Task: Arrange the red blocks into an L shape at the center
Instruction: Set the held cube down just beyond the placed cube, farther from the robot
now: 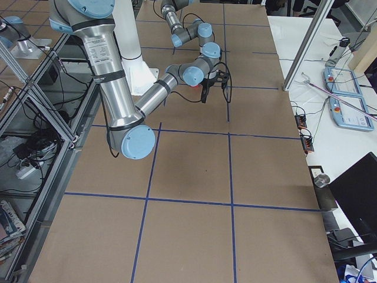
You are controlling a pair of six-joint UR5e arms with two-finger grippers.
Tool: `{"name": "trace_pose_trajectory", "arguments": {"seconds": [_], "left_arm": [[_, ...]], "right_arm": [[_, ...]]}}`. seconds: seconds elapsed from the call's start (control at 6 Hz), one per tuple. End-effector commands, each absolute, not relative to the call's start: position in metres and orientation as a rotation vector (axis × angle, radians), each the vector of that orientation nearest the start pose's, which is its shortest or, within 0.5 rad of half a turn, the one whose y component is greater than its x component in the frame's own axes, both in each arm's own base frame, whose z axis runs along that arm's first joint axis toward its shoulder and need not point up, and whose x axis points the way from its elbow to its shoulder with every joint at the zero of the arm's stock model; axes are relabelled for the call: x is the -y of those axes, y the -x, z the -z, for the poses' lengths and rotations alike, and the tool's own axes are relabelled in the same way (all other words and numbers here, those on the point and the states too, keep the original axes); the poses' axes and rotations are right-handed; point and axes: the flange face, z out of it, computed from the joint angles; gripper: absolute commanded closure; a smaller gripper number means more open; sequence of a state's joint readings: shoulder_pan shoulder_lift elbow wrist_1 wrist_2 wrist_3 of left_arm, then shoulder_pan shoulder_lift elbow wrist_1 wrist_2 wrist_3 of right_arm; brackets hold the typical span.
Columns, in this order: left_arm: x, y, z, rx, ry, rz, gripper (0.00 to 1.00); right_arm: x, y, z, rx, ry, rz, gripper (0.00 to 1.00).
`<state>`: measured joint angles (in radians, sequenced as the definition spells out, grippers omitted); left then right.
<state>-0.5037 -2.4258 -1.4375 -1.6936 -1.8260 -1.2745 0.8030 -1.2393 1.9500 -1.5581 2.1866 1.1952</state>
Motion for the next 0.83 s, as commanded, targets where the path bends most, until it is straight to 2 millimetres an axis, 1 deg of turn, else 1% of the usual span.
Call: {"name": "trace_pose_trajectory", "arguments": {"seconds": [0.0, 0.17, 0.33, 0.5, 0.67], "left_arm": [[0.457, -0.626, -0.164, -0.853, -0.116, 0.077, 1.00], [0.445, -0.633, -0.165, -0.852, -0.106, 0.070, 1.00], [0.441, -0.637, -0.164, -0.846, -0.124, 0.072, 1.00], [0.440, -0.636, -0.164, -0.849, -0.126, 0.072, 1.00], [0.440, -0.635, -0.164, -0.849, -0.126, 0.072, 1.00]], "right_arm": [[0.457, 0.340, -0.303, 0.908, 0.101, -0.170, 0.00], [0.457, 0.340, -0.302, 0.909, 0.100, -0.168, 0.00], [0.457, 0.340, -0.299, 0.914, 0.097, -0.165, 0.00], [0.457, 0.343, -0.300, 0.912, 0.101, -0.162, 0.00], [0.457, 0.342, -0.299, 0.914, 0.099, -0.162, 0.00]]}}
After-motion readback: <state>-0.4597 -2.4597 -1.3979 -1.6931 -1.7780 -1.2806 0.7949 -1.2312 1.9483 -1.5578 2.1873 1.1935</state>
